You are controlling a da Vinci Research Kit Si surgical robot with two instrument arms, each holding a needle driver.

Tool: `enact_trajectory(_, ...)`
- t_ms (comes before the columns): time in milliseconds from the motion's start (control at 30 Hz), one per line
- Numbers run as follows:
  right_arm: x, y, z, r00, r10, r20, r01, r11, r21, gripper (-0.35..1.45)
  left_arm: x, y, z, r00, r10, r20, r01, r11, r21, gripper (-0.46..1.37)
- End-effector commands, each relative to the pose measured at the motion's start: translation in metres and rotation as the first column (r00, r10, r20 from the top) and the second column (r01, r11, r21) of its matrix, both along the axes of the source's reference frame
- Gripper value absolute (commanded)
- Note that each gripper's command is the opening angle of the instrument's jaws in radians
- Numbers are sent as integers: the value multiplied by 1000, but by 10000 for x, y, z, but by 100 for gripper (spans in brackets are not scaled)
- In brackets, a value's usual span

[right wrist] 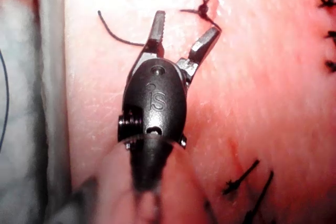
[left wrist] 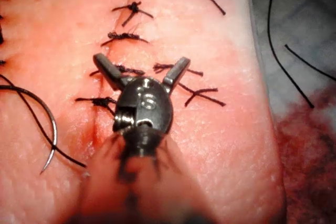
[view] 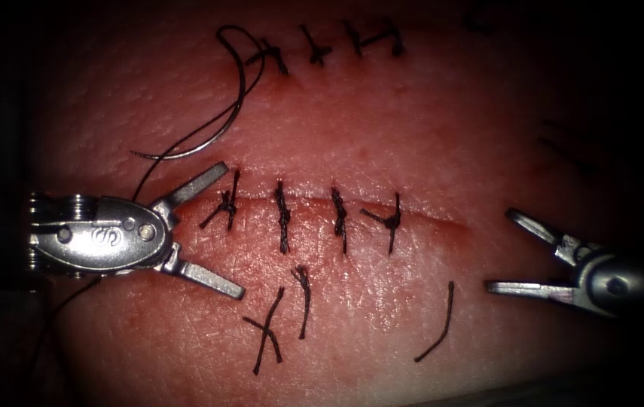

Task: Wound Closure
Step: Wound closure complete

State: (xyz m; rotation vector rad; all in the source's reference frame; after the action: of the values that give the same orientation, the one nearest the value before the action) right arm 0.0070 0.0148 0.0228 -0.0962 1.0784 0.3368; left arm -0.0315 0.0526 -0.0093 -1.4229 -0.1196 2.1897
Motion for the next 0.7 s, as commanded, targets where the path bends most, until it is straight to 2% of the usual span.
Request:
enact_trajectory(33, 1, 1, -1, 1000, -11, -1, 11, 1000, 8, 113, 3, 0, 0, 1000, -4, -5, 4, 1000, -5, 106)
enact_trajectory(200, 2, 5, -6, 1000, -26, 8, 26, 999, 27, 113, 18, 1, -3, 999, -20, -25, 20, 1000, -10, 104)
enact_trajectory(267, 2, 6, -8, 999, -33, 16, 32, 999, 37, 114, 21, 2, -6, 999, -29, -35, 29, 1000, -10, 97)
enact_trajectory(500, 2, 9, -18, 1000, -26, 18, 24, 996, 89, 112, 22, 3, -13, 999, -24, -43, 23, 999, -28, 71)
enact_trajectory(700, 2, 14, -28, 999, -25, 20, 22, 994, 110, 112, 22, 6, -16, 999, -24, -46, 23, 999, -30, 65)
